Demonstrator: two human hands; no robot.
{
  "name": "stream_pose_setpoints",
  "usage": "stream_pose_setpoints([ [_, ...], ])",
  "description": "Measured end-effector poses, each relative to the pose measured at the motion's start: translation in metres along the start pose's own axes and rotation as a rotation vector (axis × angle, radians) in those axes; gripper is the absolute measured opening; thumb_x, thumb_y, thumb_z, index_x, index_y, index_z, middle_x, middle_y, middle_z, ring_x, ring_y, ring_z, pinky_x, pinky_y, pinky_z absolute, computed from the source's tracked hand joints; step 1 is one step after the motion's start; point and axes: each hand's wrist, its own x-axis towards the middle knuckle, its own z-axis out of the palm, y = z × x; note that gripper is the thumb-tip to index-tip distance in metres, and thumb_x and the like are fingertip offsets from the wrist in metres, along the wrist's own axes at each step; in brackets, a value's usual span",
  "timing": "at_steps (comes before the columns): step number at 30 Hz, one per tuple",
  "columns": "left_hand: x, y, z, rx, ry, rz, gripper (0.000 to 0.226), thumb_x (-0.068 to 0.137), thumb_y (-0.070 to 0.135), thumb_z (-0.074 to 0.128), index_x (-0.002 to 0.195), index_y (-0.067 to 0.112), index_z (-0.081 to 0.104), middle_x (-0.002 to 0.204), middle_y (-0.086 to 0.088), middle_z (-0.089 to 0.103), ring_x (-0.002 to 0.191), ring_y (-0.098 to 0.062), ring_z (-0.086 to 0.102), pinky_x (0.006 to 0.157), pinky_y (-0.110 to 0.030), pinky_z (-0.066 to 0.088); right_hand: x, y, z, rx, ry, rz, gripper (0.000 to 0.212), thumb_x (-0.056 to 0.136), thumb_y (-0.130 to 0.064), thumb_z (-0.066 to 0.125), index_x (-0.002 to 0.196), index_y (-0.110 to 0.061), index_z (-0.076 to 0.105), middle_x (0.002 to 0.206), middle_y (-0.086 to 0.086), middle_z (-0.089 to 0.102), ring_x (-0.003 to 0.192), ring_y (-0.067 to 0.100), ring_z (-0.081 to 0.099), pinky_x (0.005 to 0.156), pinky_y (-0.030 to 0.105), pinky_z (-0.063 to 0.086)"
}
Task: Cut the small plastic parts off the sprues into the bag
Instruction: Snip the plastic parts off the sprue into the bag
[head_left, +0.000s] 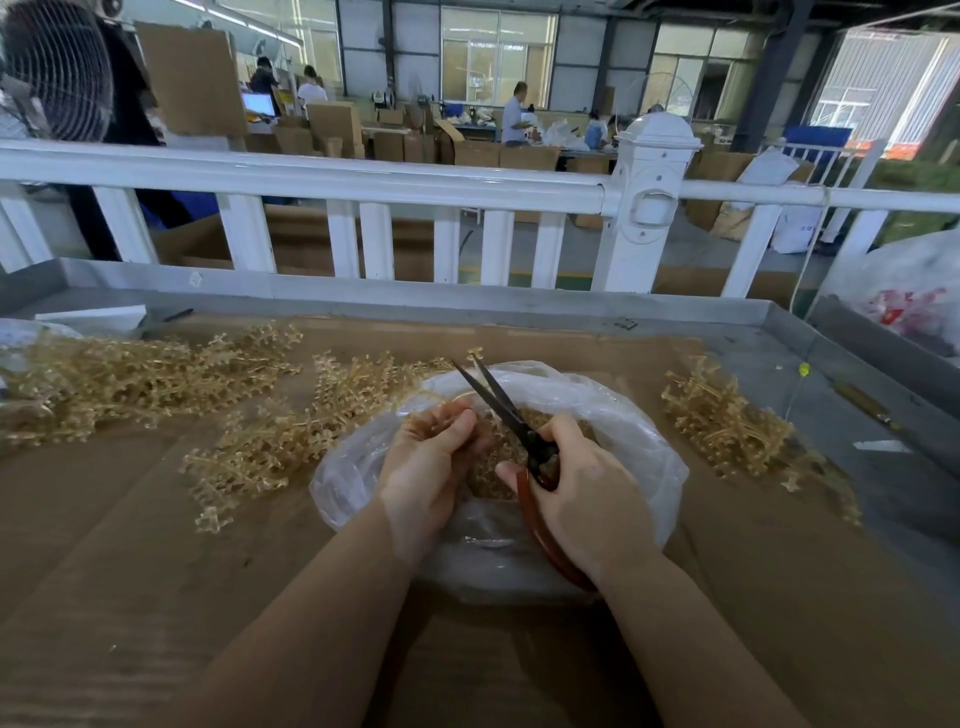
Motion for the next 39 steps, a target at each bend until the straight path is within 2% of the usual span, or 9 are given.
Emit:
stream_pose_setpoints([
  [4, 0.005, -0.002, 0.001, -0.013, 0.020, 0.022, 0.012, 0.090, -0.005, 0.055, 0.087, 0.004, 0.061, 0.070, -0.005, 0.068, 0.064, -0.012, 0.068, 0.057, -0.020, 0.056, 0.007, 0.004, -0.001, 0.011, -0.089, 0.015, 0.034, 0.082, -0.056, 0.060, 0.092, -0.030, 0.042, 0.081, -0.015, 0.054, 0.074, 0.004, 0.048, 0.058, 0.005, 0.027],
  [8, 0.007, -0.006, -0.001, -0.032, 0.023, 0.068, 0.017, 0.091, -0.006, 0.053, 0.081, 0.007, 0.057, 0.074, -0.005, 0.069, 0.064, -0.012, 0.070, 0.060, -0.021, 0.058, 0.001, 0.009, 0.002, 0.023, -0.128, -0.014, 0.038, 0.078, -0.059, 0.059, 0.096, -0.028, 0.048, 0.086, -0.011, 0.060, 0.082, 0.008, 0.056, 0.068, 0.017, 0.042],
  [11, 0.006, -0.006, -0.004, -0.055, 0.020, 0.094, 0.022, 0.090, -0.009, 0.051, 0.076, 0.008, 0.053, 0.075, -0.006, 0.067, 0.063, -0.011, 0.069, 0.058, -0.020, 0.057, -0.003, 0.010, 0.002, 0.035, -0.116, -0.035, 0.040, 0.076, -0.061, 0.057, 0.096, -0.028, 0.049, 0.088, -0.012, 0.060, 0.084, 0.008, 0.056, 0.072, 0.024, 0.046],
  [15, 0.002, -0.006, -0.004, -0.088, 0.039, 0.141, 0.025, 0.090, -0.010, 0.050, 0.076, 0.011, 0.049, 0.065, -0.002, 0.069, 0.059, -0.010, 0.069, 0.054, -0.019, 0.055, -0.006, 0.013, 0.002, 0.042, -0.114, -0.056, 0.038, 0.076, -0.061, 0.059, 0.095, -0.030, 0.047, 0.087, -0.014, 0.058, 0.082, 0.006, 0.053, 0.067, 0.021, 0.039],
  [19, 0.000, -0.007, -0.004, -0.098, 0.046, 0.170, 0.026, 0.091, -0.010, 0.049, 0.076, 0.011, 0.050, 0.073, -0.004, 0.067, 0.060, -0.010, 0.068, 0.056, -0.019, 0.056, -0.009, 0.014, 0.004, 0.027, -0.105, -0.067, 0.040, 0.075, -0.066, 0.051, 0.095, -0.032, 0.046, 0.087, -0.015, 0.059, 0.081, 0.005, 0.053, 0.066, 0.018, 0.038],
  [26, -0.002, -0.006, -0.008, -0.149, 0.001, 0.125, 0.025, 0.090, -0.011, 0.049, 0.075, 0.009, 0.051, 0.075, -0.007, 0.067, 0.061, -0.011, 0.068, 0.061, -0.020, 0.056, -0.012, 0.014, 0.006, -0.002, -0.086, -0.055, 0.037, 0.076, -0.064, 0.053, 0.096, -0.035, 0.043, 0.089, -0.015, 0.059, 0.081, 0.005, 0.051, 0.063, 0.015, 0.033],
  [31, -0.003, -0.007, -0.008, -0.153, 0.006, 0.121, 0.022, 0.090, -0.013, 0.047, 0.086, 0.009, 0.051, 0.085, -0.007, 0.062, 0.064, -0.009, 0.068, 0.061, -0.020, 0.057, -0.013, 0.013, 0.007, -0.006, -0.074, -0.061, 0.038, 0.077, -0.062, 0.056, 0.097, -0.031, 0.046, 0.089, -0.011, 0.059, 0.083, 0.009, 0.054, 0.067, 0.020, 0.039],
  [37, -0.002, -0.007, -0.008, -0.190, 0.012, 0.118, 0.029, 0.091, -0.014, 0.045, 0.079, 0.013, 0.050, 0.070, -0.004, 0.066, 0.059, -0.010, 0.068, 0.053, -0.020, 0.056, -0.014, 0.012, 0.006, -0.023, -0.067, -0.065, 0.040, 0.078, -0.058, 0.060, 0.101, -0.027, 0.050, 0.091, -0.009, 0.061, 0.085, 0.011, 0.055, 0.069, 0.020, 0.041],
  [39, -0.002, -0.006, -0.008, -0.175, 0.009, 0.114, 0.027, 0.091, -0.012, 0.045, 0.080, 0.011, 0.051, 0.073, -0.005, 0.065, 0.059, -0.010, 0.068, 0.054, -0.019, 0.056, -0.015, 0.011, 0.005, -0.020, -0.055, -0.067, 0.040, 0.078, -0.058, 0.059, 0.100, -0.026, 0.050, 0.089, -0.010, 0.060, 0.084, 0.010, 0.055, 0.068, 0.019, 0.040],
])
